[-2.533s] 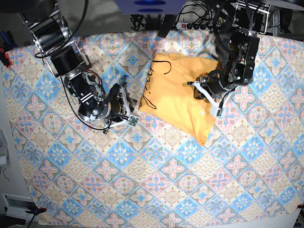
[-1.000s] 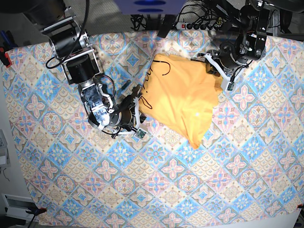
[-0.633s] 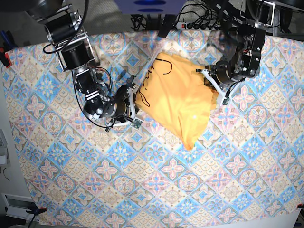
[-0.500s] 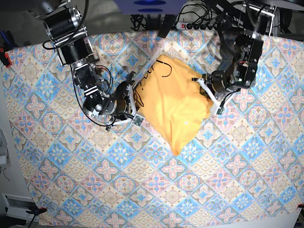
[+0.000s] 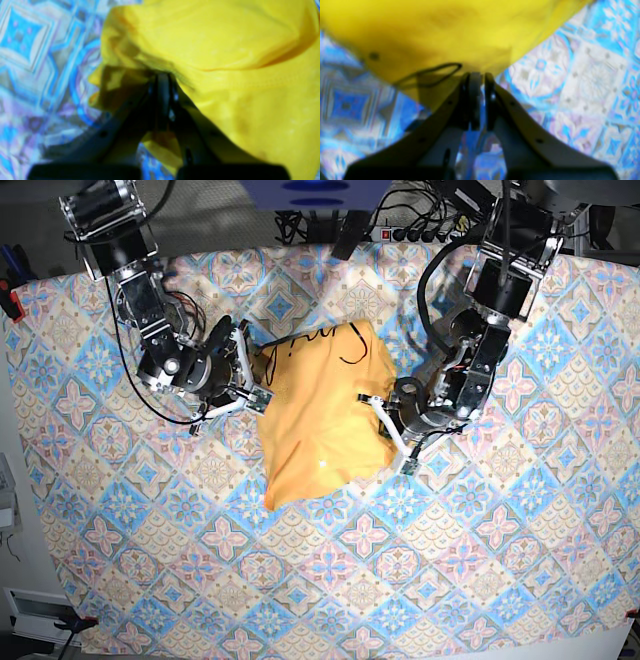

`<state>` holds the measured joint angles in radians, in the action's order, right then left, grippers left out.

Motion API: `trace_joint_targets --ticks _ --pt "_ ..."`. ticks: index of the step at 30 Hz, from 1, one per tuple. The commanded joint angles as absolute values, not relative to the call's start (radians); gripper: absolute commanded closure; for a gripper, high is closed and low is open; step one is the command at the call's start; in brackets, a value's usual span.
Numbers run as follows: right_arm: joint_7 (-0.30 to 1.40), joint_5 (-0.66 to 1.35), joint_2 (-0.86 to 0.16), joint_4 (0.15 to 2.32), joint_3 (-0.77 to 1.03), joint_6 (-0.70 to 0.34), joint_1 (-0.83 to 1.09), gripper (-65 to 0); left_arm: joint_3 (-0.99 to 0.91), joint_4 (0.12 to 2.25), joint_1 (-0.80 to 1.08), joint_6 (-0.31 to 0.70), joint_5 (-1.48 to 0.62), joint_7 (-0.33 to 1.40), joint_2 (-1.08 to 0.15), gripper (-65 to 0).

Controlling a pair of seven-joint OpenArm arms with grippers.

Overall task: Fold the T-shirt properly
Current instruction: 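Release the left gripper and drag the shirt with the right gripper, then slide the folded shirt with the right gripper toward the table edge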

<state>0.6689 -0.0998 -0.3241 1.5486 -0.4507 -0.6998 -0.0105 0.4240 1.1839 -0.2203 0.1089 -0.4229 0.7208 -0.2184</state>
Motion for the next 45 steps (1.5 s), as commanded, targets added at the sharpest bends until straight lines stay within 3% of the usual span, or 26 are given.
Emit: trace_joint_targets --ticks 1,6,13,21,26,37,45 --pt "0.647 -0.088 -0.331 1.589 -0.449 -0.698 -0.015 -3.4 0.441 1.188 -0.268 0.111 -0.41 0.696 -0.208 0.0" --pt "0.647 -0.088 -0.346 1.678 -0.42 -0.698 0.027 -3.4 0.427 1.194 -0.294 0.111 -0.38 0.69 -0.17 0.0" --pt "0.647 -0.035 -0.335 1.768 -0.358 -0.698 0.054 -3.4 0.265 1.392 -0.231 0.11 -0.387 0.725 -0.176 0.0" --pt "0.7 0.156 -0.229 1.774 -0.358 -0.698 0.016 -3.4 -0.051 1.679 -0.01 0.113 -0.389 0.78 -0.176 0.0" --pt "0.745 0.163 -0.117 1.759 -0.36 -0.698 -0.008 -3.4 -0.211 1.827 0.119 0.111 -0.39 0.78 -0.166 0.0" --pt "0.702 0.163 0.041 1.544 -0.421 -0.698 -0.01 -3.4 -0.499 1.919 0.266 0.111 -0.506 0.782 -0.105 0.0" --pt "0.527 0.163 0.051 1.228 -0.424 -0.698 -0.05 -3.4 -0.545 1.92 0.294 0.111 -0.544 0.782 -0.111 0.0"
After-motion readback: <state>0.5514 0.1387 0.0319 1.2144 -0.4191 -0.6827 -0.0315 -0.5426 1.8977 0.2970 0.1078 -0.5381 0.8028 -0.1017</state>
